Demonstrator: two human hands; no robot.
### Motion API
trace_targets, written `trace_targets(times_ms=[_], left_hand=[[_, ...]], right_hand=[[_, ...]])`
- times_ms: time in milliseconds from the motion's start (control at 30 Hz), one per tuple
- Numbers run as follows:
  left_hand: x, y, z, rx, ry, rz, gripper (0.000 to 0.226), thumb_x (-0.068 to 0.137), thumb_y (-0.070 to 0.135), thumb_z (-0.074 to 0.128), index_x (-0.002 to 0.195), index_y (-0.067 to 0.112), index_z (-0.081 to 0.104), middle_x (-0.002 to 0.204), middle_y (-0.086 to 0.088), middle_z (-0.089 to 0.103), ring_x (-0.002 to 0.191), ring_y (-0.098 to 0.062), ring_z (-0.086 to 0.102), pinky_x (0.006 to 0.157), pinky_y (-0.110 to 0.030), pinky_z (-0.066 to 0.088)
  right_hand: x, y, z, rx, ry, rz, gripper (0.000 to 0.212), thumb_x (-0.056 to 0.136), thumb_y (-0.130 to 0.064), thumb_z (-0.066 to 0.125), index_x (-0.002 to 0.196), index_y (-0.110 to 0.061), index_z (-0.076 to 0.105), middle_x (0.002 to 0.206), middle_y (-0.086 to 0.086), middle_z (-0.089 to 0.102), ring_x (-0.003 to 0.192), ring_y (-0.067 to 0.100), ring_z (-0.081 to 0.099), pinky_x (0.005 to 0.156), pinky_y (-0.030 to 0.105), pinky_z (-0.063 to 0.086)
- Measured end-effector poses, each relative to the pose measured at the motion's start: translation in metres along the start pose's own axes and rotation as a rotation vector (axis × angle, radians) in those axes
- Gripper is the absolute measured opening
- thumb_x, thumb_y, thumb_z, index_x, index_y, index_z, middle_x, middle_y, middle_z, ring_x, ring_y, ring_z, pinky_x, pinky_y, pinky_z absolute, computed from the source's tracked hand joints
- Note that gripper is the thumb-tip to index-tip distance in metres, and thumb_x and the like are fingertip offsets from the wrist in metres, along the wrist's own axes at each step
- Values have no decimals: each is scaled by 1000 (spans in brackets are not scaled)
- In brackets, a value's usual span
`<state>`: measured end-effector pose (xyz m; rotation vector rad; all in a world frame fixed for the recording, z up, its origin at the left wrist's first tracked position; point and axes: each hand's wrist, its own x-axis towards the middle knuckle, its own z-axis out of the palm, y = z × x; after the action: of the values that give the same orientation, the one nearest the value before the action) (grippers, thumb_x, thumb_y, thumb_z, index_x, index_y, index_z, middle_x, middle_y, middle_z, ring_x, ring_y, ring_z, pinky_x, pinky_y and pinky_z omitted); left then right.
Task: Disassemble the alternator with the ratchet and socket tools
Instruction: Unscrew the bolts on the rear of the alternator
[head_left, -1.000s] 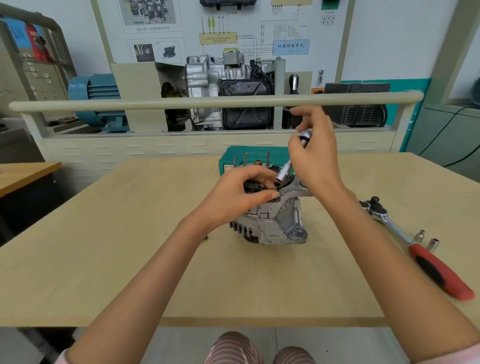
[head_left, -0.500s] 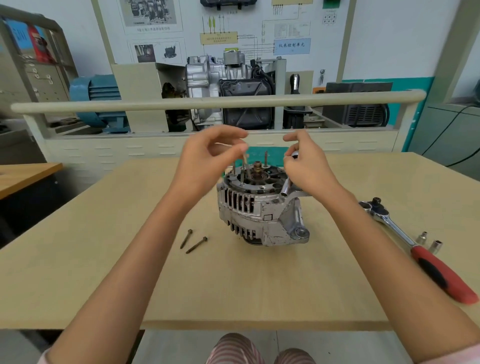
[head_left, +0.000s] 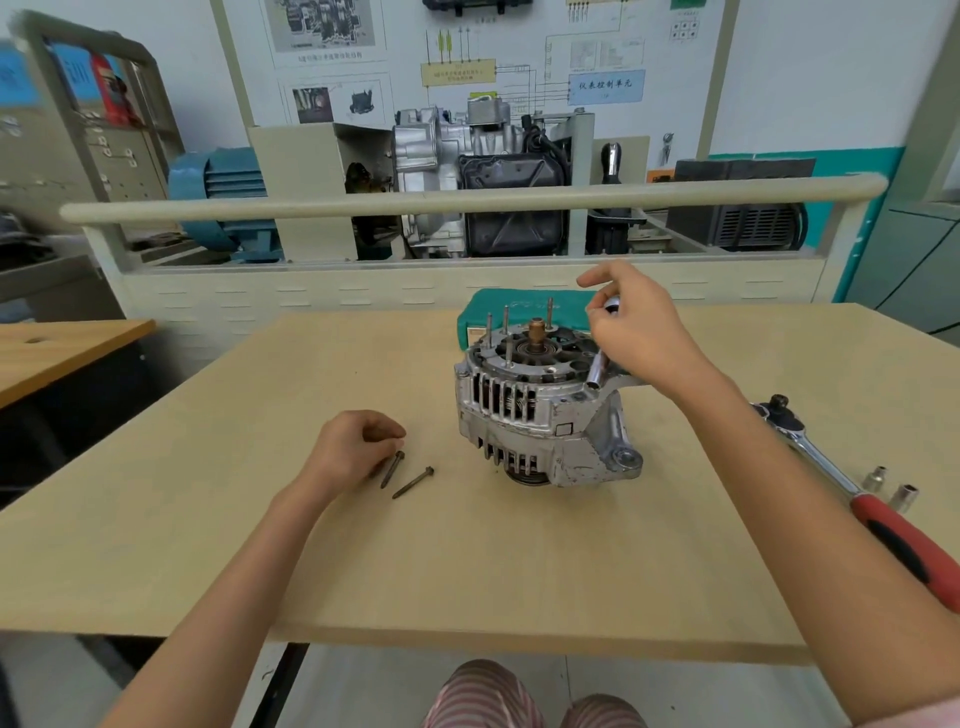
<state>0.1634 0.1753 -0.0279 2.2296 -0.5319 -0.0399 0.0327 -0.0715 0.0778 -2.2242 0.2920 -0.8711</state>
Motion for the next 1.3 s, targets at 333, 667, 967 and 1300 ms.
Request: trace_targets(times_ms=[333, 667, 967, 1300], left_hand=[[-4, -8, 2, 63, 9, 65, 8, 84, 8, 67, 85, 15, 70, 86, 1, 68, 79, -10, 61, 66, -10, 40], [-14, -4, 1, 246, -43, 16, 37, 85, 42, 64, 111, 16, 60, 99, 0, 60, 82, -11, 55, 66, -20, 37], [-25, -1, 7, 277, -127, 52, 58, 74, 40, 75, 122, 20, 50, 108, -1, 45, 91, -12, 47, 80, -20, 36], [-18, 7, 20, 372, -68, 161, 25, 83, 21, 65, 107, 17, 69, 92, -1, 50, 77, -12, 49, 68, -18, 33]], right_hand=[[-1, 0, 0, -31, 7, -21, 22, 93, -2, 43, 108, -15, 51, 98, -3, 46, 121, 31, 47, 55, 13, 45], [-1, 0, 0, -32, 24, -15, 20, 93, -3, 43, 105, -18, 50, 100, -1, 47, 120, 30, 48, 53, 12, 44], [-3, -1, -1, -27, 27, -17, 22, 93, -3, 43, 110, -14, 51, 103, -1, 47, 121, 30, 47, 59, 13, 46], [-3, -1, -1, -22, 35, -23, 23, 93, -3, 44, 110, -15, 50, 100, -2, 46, 120, 29, 48, 55, 11, 46]])
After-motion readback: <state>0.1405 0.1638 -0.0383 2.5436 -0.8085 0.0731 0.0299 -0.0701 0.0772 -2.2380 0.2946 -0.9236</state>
